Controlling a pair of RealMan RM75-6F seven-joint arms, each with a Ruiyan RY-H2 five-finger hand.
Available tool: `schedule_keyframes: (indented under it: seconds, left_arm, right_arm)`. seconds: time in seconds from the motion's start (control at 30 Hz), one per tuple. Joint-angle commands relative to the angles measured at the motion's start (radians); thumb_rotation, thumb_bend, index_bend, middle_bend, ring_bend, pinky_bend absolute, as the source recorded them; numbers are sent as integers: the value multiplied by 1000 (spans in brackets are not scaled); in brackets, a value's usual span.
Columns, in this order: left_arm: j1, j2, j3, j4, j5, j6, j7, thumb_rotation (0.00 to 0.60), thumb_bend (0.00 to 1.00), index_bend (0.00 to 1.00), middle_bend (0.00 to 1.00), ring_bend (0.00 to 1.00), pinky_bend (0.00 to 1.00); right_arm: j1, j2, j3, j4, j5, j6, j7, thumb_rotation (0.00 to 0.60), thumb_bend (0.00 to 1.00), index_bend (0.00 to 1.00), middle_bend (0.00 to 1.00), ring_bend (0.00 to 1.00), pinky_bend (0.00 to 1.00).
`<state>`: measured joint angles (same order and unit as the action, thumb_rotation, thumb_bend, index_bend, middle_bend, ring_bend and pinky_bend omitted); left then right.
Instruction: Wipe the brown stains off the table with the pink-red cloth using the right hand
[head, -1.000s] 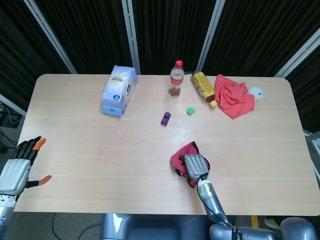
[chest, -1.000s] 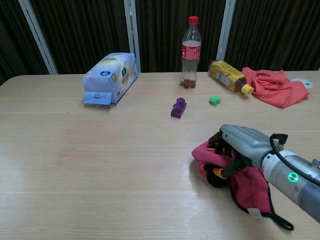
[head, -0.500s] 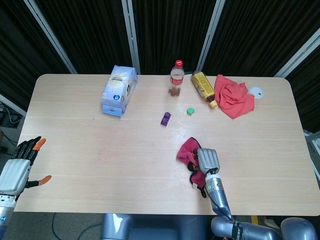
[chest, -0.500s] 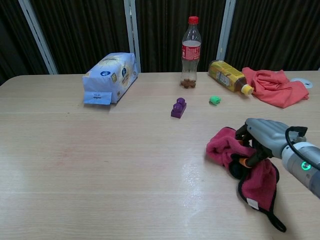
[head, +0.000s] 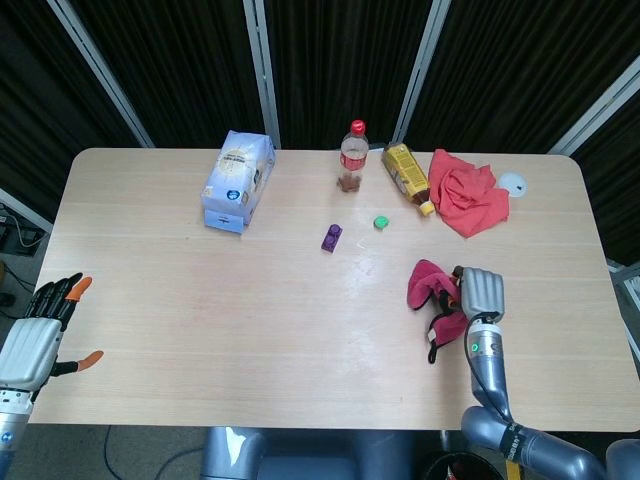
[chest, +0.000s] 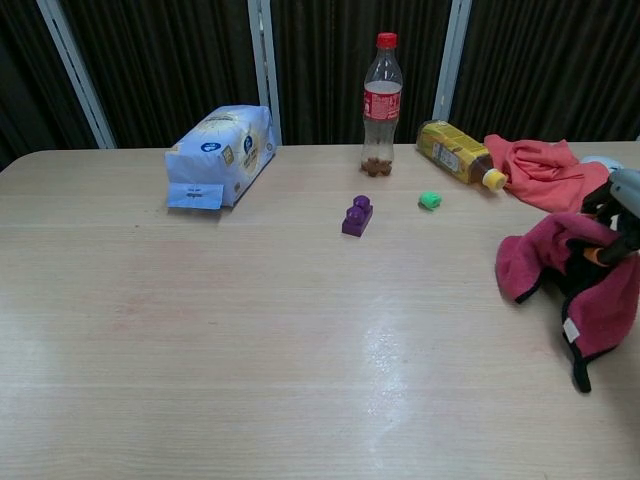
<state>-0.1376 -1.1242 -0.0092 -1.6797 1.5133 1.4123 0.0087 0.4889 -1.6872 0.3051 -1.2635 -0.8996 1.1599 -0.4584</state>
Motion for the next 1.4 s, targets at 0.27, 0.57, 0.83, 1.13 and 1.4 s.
schedule_keyframes:
  seconds: [0.27, 0.57, 0.83, 1.13, 1.4]
  left_arm:
    - [1, -3, -2, 0, -3, 4, 6, 600, 0, 0, 0, 0, 0]
    - [3, -6, -5, 2, -2, 10, -1, 600, 0, 0, 0, 0, 0]
    - [4, -8, -6, 4, 1, 14, 1, 600, 0, 0, 0, 0, 0]
    - [4, -9, -5, 9, 11, 21, -1, 600, 0, 0, 0, 0, 0]
    - [6, -10, -5, 10, 13, 25, 0, 600, 0, 0, 0, 0, 0]
  right_arm:
    - [-11, 124, 40, -89, -72, 55, 57, 600, 389, 733, 611, 531, 706]
    - [-4, 194, 32, -124, -65, 30, 31, 600, 248, 533, 419, 372, 659]
    - [5, 289, -7, -199, 10, -54, -50, 600, 28, 34, 5, 0, 225]
    - [11, 403, -60, -325, 58, -83, -151, 600, 0, 0, 0, 0, 101]
    - [-31, 491, -100, -437, 9, -50, -96, 600, 0, 0, 0, 0, 96]
